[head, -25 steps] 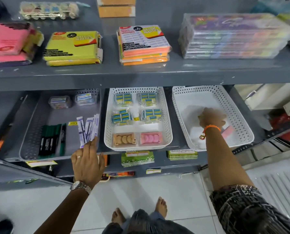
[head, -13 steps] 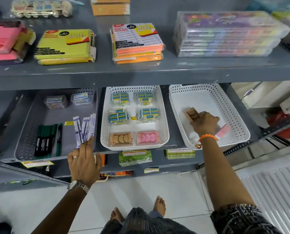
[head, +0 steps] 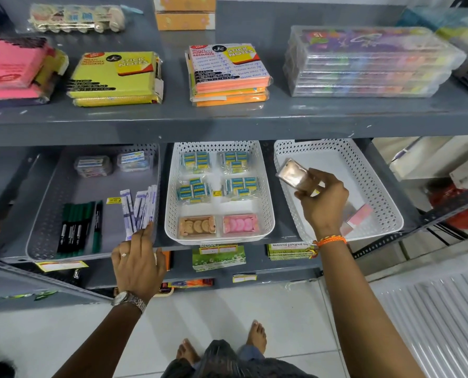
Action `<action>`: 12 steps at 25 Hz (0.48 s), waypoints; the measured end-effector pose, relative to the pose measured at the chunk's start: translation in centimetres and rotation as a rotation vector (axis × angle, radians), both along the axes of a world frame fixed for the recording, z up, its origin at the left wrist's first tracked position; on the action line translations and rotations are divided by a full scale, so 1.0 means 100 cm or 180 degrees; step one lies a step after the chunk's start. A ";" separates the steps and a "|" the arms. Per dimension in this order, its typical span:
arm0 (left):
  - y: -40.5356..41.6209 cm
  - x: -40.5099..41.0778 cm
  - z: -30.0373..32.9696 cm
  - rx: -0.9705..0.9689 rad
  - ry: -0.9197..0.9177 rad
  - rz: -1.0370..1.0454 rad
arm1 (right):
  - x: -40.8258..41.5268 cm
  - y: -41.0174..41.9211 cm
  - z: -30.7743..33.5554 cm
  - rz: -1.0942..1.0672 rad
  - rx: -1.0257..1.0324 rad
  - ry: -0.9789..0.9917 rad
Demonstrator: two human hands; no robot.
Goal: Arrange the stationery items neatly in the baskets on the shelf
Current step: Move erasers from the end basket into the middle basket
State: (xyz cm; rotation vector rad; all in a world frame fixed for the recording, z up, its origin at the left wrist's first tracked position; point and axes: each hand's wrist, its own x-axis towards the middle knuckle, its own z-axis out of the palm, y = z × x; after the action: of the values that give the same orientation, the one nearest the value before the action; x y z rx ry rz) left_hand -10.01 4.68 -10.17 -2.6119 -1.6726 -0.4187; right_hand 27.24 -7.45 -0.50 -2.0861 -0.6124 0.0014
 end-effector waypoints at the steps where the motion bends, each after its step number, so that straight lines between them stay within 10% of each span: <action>1: 0.000 0.000 0.000 -0.0013 0.0002 0.0008 | -0.006 0.005 0.001 0.0197 -0.0013 -0.0022; 12: -0.002 0.000 0.006 -0.0095 0.0076 -0.0007 | -0.116 0.099 -0.018 0.2793 -0.1719 -0.0131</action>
State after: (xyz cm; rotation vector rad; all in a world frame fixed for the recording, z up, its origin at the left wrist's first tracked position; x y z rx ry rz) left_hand -9.99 4.51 -9.53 -2.6289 -1.6823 -0.3639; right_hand 15.63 2.45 -2.31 -2.1319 -1.6454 0.6873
